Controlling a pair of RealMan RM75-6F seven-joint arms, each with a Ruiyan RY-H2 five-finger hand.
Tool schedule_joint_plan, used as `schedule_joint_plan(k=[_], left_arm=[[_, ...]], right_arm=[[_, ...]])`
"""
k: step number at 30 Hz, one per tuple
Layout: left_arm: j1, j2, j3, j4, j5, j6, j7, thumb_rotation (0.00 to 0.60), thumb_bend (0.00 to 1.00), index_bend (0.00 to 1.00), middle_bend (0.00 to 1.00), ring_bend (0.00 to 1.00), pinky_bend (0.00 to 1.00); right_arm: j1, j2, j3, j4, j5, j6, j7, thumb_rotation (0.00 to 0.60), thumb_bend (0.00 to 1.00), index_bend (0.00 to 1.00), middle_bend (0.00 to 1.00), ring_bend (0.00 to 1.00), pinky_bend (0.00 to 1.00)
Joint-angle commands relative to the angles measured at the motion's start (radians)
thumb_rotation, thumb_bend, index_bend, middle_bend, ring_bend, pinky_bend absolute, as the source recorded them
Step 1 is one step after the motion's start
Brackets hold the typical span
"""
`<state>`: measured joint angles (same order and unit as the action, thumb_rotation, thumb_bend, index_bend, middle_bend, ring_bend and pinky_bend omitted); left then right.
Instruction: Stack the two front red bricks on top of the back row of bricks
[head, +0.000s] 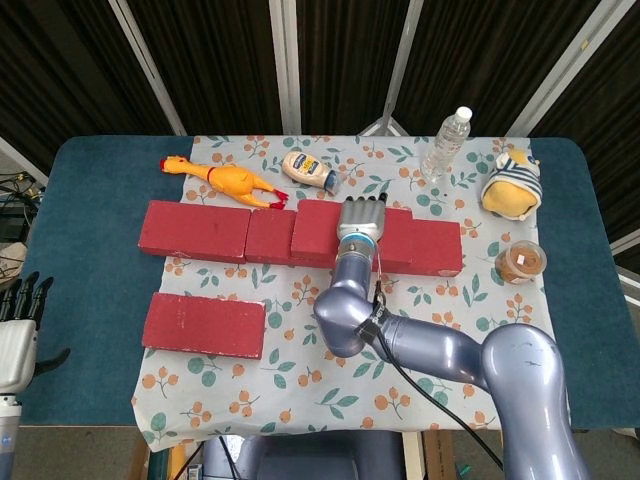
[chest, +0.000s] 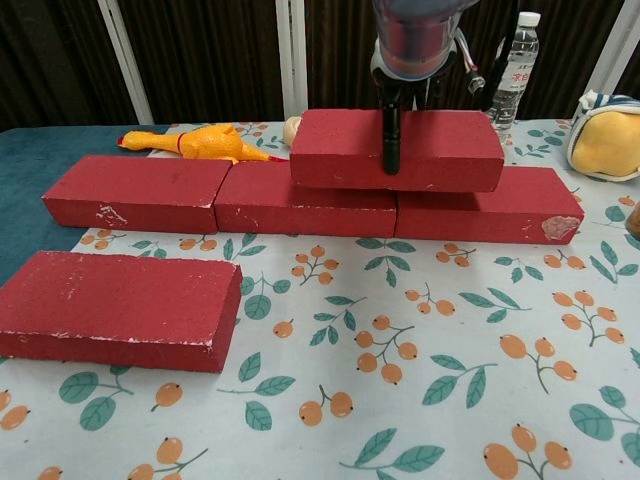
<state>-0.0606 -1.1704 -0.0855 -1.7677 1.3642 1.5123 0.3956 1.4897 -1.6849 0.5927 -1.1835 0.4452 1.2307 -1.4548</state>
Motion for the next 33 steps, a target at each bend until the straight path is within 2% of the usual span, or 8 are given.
schedule_joint_plan(k=[1, 7, 17, 33], left_arm=[[0.0, -0.001, -0.001, 0.001, -0.002, 0.002, 0.001, 0.6, 0.0, 0.03, 0.0, 0.0, 0.1], [-0.001, -0.003, -0.001, 0.001, -0.008, 0.004, 0.009, 0.6, 0.0, 0.03, 0.0, 0.0, 0.1], [-0.001, -0.01, 0.001, -0.001, -0.006, 0.014, 0.022, 0.6, 0.0, 0.03, 0.0, 0.0, 0.1], [-0.005, -0.003, -0.003, 0.005, -0.024, 0.008, 0.006, 0.6, 0.0, 0.03, 0.0, 0.0, 0.1]], right_arm=[[0.005, -0.02, 0.01, 0.037, -0.012, -0.007, -0.026, 0.6, 0.11, 0.36, 0.3, 0.15, 0.0], [-0.008, -0.04, 0.037, 0.089, -0.012, -0.039, -0.048, 0.6, 0.11, 0.36, 0.3, 0.15, 0.0], [-0.021, -0.095, 0.05, 0.177, -0.03, -0.096, -0.103, 0.6, 0.11, 0.36, 0.3, 0.15, 0.0], [-0.015, -0.155, 0.097, 0.231, -0.071, -0.124, -0.139, 0.6, 0.11, 0.36, 0.3, 0.15, 0.0]])
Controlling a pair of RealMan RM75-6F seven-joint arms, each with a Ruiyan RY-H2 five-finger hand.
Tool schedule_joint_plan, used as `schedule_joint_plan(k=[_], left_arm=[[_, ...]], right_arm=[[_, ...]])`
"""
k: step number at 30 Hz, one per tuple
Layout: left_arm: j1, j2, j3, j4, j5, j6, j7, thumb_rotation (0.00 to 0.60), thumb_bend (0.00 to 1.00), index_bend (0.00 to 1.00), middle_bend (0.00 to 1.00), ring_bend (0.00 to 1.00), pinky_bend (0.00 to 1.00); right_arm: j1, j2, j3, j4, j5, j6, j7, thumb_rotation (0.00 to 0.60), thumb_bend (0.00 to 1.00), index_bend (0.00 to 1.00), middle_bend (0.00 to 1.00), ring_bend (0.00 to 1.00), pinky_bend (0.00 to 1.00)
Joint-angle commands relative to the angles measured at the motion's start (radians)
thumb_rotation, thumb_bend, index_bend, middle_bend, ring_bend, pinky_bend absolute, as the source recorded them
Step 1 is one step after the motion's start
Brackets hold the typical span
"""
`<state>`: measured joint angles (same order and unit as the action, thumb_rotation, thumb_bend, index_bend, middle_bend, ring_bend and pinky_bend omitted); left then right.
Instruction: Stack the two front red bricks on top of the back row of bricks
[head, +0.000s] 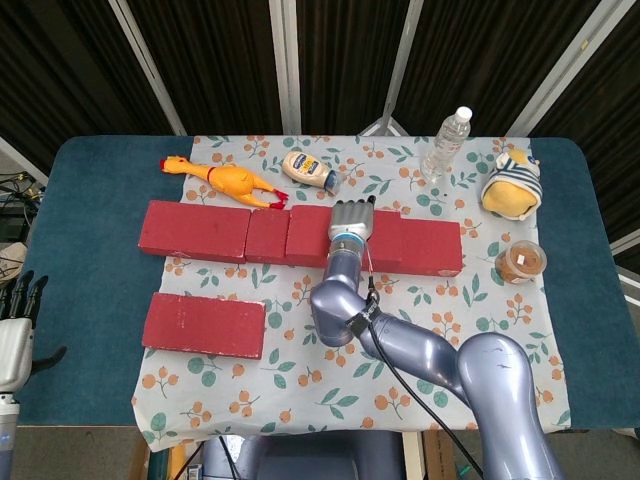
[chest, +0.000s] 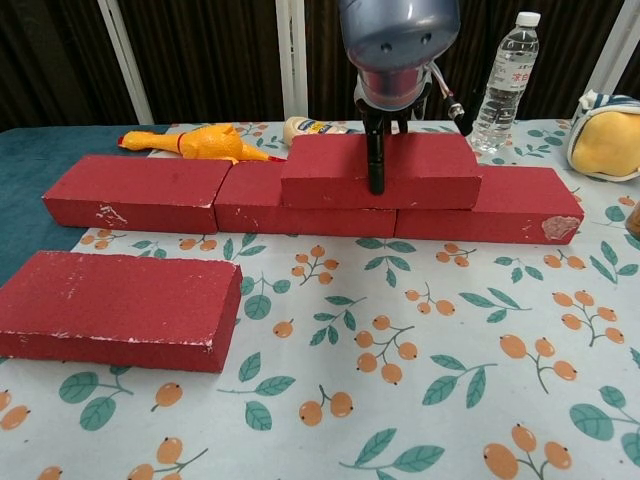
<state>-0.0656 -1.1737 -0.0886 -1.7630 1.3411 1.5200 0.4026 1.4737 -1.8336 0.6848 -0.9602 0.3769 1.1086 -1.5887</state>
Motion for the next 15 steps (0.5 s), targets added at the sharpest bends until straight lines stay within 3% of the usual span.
schedule_joint_plan(k=[1, 15], left_arm=[[0.0, 0.0, -0.001, 0.001, -0.002, 0.001, -0.001, 0.6, 0.0, 0.03, 0.0, 0.0, 0.1], [-0.007, -0.004, -0.004, 0.005, -0.02, -0.006, 0.009, 0.6, 0.0, 0.03, 0.0, 0.0, 0.1]], right_arm=[[0.001, -0.009, 0.008, 0.014, -0.003, -0.004, -0.008, 0.6, 0.11, 0.36, 0.3, 0.15, 0.0], [0.004, -0.024, 0.052, 0.066, -0.023, -0.011, -0.036, 0.6, 0.11, 0.36, 0.3, 0.15, 0.0]])
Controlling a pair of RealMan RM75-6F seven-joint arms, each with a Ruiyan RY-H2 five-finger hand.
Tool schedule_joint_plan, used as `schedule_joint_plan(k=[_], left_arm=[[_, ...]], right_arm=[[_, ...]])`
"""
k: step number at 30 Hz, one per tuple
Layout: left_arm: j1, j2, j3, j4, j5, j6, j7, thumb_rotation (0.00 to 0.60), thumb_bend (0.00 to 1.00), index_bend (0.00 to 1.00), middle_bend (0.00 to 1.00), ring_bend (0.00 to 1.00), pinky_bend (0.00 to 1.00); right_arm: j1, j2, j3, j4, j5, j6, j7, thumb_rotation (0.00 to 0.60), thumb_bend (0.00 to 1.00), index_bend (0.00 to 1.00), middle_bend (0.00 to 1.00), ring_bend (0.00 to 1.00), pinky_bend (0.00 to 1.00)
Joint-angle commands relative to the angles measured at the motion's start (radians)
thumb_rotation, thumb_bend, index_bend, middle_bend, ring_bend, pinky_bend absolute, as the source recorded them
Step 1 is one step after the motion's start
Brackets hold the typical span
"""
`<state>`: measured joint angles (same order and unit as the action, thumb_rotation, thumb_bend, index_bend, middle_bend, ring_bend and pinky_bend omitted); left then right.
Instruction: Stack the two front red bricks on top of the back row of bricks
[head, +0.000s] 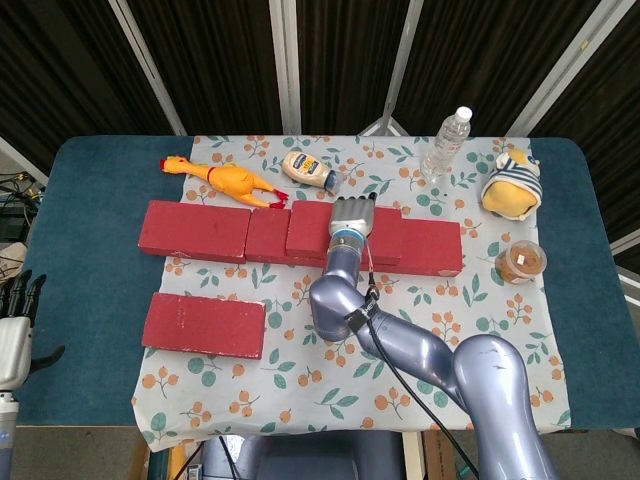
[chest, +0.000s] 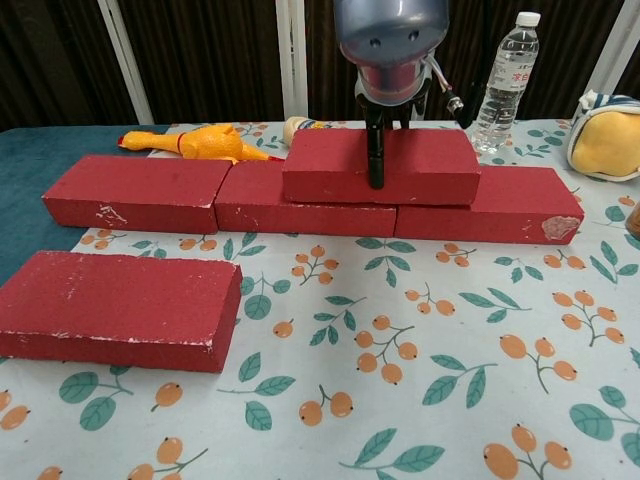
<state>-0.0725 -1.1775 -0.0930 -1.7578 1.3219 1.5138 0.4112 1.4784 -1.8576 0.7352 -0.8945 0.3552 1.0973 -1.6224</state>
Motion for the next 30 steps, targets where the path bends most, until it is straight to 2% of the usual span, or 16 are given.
schedule_joint_plan(k=[1, 17, 30], left_arm=[[-0.001, -0.001, 0.0, 0.0, -0.001, 0.0, 0.002, 0.6, 0.0, 0.03, 0.0, 0.0, 0.1], [-0.006, -0.009, -0.001, 0.001, -0.014, 0.0, 0.02, 0.6, 0.0, 0.03, 0.0, 0.0, 0.1], [-0.006, -0.007, 0.003, 0.0, -0.011, 0.003, 0.019, 0.6, 0.0, 0.03, 0.0, 0.0, 0.1]], right_arm=[[-0.001, -0.001, 0.004, 0.0, -0.001, 0.0, -0.005, 0.6, 0.11, 0.36, 0.3, 0.15, 0.0], [-0.016, -0.019, 0.027, 0.046, -0.015, -0.039, -0.03, 0.6, 0.11, 0.36, 0.3, 0.15, 0.0], [-0.028, -0.015, 0.038, 0.02, -0.028, -0.026, -0.033, 0.6, 0.11, 0.36, 0.3, 0.15, 0.0]])
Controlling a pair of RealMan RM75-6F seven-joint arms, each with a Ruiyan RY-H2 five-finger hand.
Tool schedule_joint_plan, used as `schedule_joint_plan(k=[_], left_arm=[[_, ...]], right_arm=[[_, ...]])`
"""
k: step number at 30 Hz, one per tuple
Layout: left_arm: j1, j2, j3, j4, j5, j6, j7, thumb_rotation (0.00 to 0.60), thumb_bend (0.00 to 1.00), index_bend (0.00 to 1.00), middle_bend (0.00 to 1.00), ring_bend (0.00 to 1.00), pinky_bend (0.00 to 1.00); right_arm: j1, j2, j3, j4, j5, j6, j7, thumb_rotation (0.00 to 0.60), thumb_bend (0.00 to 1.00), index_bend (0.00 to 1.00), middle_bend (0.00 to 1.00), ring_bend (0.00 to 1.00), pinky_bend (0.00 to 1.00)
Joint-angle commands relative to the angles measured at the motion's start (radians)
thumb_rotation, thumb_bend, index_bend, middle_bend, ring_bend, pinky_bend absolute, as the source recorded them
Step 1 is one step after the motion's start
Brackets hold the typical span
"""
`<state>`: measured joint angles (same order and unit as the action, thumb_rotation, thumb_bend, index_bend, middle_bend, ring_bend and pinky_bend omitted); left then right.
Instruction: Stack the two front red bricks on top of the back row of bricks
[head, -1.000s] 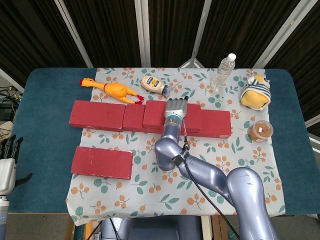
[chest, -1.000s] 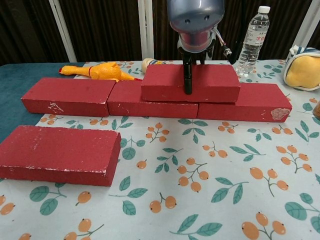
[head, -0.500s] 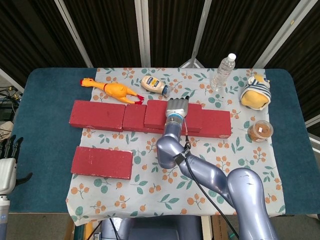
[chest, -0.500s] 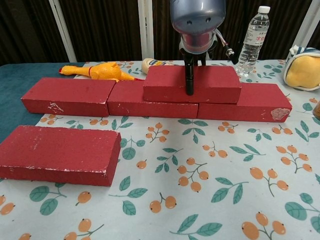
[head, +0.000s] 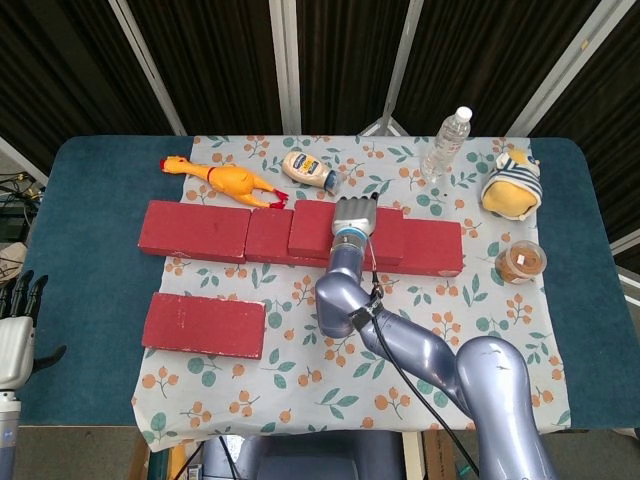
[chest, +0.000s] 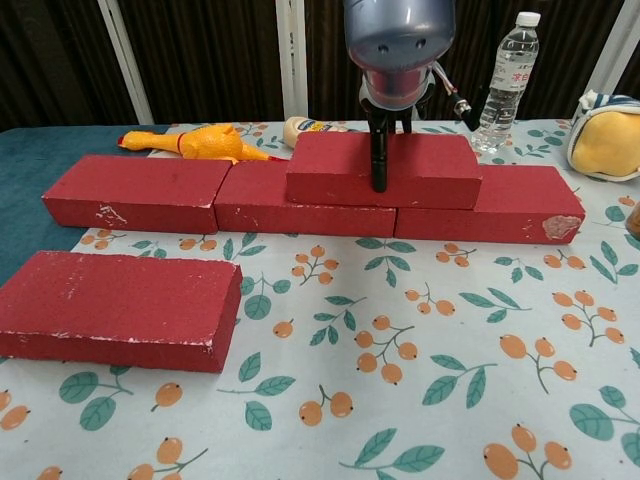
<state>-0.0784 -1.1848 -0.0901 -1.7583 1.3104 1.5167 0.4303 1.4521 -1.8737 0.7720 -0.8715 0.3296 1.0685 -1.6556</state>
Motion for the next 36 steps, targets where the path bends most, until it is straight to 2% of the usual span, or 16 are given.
schedule_joint_plan(k=[1, 15, 20, 26, 36], left_arm=[[0.0, 0.0, 0.0, 0.0, 0.001, 0.001, -0.001, 0.6, 0.0, 0.03, 0.0, 0.0, 0.1], [-0.001, -0.002, 0.002, 0.001, -0.001, 0.002, 0.004, 0.6, 0.0, 0.03, 0.0, 0.0, 0.1], [-0.003, -0.004, 0.002, 0.001, -0.003, 0.001, 0.008, 0.6, 0.0, 0.03, 0.0, 0.0, 0.1], [-0.003, -0.006, 0.002, 0.006, 0.002, 0.004, 0.006, 0.6, 0.0, 0.03, 0.0, 0.0, 0.1], [-0.005, -0.008, 0.003, 0.006, -0.001, 0.001, 0.011, 0.6, 0.0, 0.03, 0.0, 0.0, 0.1]], right_arm=[[-0.002, 0.002, 0.001, -0.005, -0.004, 0.003, 0.001, 0.6, 0.11, 0.36, 0.3, 0.15, 0.0], [-0.011, -0.007, 0.006, 0.016, -0.003, -0.016, -0.005, 0.6, 0.11, 0.36, 0.3, 0.15, 0.0], [-0.015, -0.007, 0.011, 0.017, -0.009, -0.025, 0.008, 0.6, 0.11, 0.22, 0.26, 0.11, 0.0], [-0.021, -0.003, 0.017, 0.012, -0.002, -0.029, 0.012, 0.6, 0.11, 0.12, 0.19, 0.08, 0.0], [-0.022, 0.0, 0.021, 0.005, 0.013, -0.026, -0.001, 0.6, 0.11, 0.05, 0.16, 0.05, 0.0]])
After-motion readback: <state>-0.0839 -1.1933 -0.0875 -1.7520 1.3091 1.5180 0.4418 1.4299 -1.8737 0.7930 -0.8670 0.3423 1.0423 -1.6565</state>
